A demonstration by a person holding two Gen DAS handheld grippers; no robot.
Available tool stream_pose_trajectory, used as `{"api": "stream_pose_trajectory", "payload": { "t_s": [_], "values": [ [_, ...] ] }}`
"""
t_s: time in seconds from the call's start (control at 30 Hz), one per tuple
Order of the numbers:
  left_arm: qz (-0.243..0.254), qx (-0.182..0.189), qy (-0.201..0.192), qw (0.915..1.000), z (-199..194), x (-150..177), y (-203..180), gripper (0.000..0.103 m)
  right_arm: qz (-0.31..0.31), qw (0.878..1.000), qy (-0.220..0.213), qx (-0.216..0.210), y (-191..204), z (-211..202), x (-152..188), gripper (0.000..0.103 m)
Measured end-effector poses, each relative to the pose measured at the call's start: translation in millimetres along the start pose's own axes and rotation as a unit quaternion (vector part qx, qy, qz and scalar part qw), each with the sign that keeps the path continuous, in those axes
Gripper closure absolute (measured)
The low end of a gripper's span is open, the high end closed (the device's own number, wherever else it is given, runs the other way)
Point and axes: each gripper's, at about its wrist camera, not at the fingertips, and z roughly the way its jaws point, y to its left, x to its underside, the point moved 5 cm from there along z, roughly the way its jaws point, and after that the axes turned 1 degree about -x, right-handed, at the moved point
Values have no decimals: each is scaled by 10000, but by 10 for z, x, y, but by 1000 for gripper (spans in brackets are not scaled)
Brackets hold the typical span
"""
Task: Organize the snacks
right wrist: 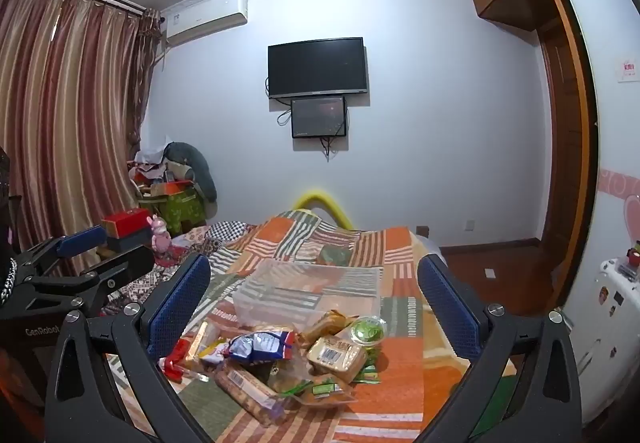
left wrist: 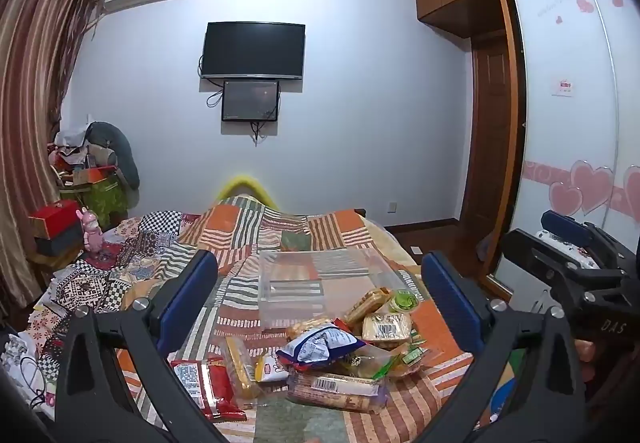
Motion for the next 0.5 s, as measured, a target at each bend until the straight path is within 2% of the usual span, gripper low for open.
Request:
{"api": "stream_pose_trajectory", "payload": {
  "t_s": [0.37,0.5],
  "values": [
    [20,-19,-5,10000,-8,-99,21,0,34,10000,-9,66,-14,-29,-37,0],
    [59,-60,-65,9999,-2,-34,-25,0,90,9999,-22,80,-49,-46,-18,0]
  ]
}}
